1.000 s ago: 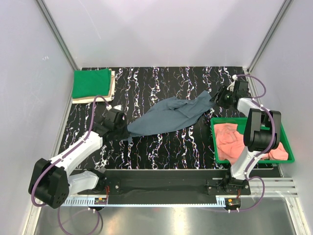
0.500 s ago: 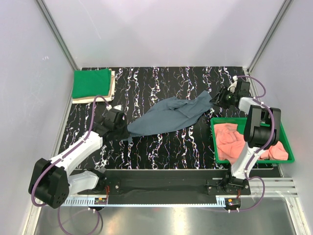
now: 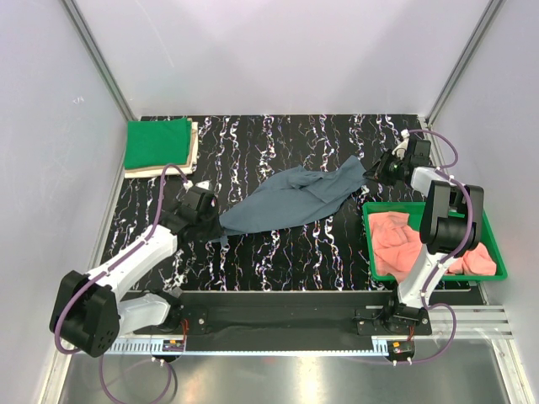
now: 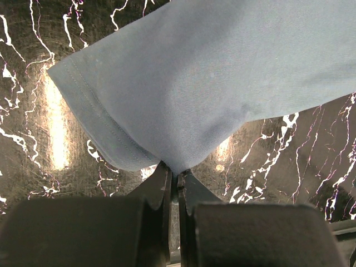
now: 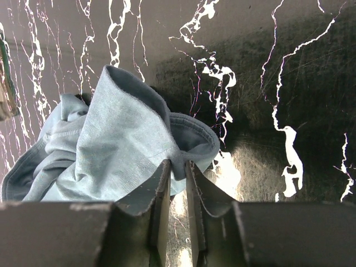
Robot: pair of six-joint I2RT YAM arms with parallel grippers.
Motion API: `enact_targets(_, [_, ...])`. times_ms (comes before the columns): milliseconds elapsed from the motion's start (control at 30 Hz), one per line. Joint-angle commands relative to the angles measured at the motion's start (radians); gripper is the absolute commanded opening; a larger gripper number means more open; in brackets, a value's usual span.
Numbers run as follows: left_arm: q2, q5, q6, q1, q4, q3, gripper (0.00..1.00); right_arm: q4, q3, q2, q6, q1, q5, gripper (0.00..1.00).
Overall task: Fold and stack the t-shirts
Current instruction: Flatten the tshirt out
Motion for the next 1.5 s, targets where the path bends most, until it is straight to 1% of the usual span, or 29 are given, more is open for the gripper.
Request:
enact_targets(0, [0.008, 0.018, 0.013, 0.003, 0.044, 0.029, 0.00, 0.030, 0.029, -0.025, -0.002, 0.002, -0.017, 0.23])
enact_targets(67, [0.008, 0.018, 0.011, 0.003, 0.043, 0.029, 0.00, 0.029, 0.027, -0.025, 0.004, 0.002, -0.015, 0.24])
enact_targets(167, [0.008, 0.020, 0.011, 0.003, 0.043, 0.028, 0.00, 0.029, 0.024, -0.035, 0.007, 0.002, 0.002, 0.31])
enact_targets(300, [0.007, 0.020, 0.011, 0.003, 0.044, 0.028, 0.00, 0.024, 0.027, -0.044, 0.013, 0.002, 0.006, 0.33])
enact_targets(400, [0.008, 0.020, 0.010, 0.003, 0.046, 0.028, 0.00, 0.021, 0.029, -0.047, 0.018, 0.002, 0.005, 0.32])
enact_targets(500, [0.010, 0.018, 0.008, 0.003, 0.047, 0.025, 0.00, 0.021, 0.029, -0.047, 0.021, 0.002, -0.009, 0.27])
enact_targets(700, [0.014, 0.020, 0.010, 0.003, 0.049, 0.026, 0.00, 0.024, 0.031, -0.042, 0.025, 0.002, -0.026, 0.27])
enact_targets(1000, [0.019, 0.020, 0.010, 0.003, 0.052, 0.025, 0.00, 0.024, 0.029, -0.053, 0.036, 0.002, -0.046, 0.31])
enact_targets(1367, [0.020, 0.022, 0.010, 0.003, 0.055, 0.028, 0.00, 0.026, 0.038, -0.048, 0.053, 0.002, -0.067, 0.29])
enact_targets(1467, [0.019, 0.022, 0.010, 0.003, 0.055, 0.025, 0.00, 0.026, 0.035, -0.055, 0.059, 0.002, -0.061, 0.33])
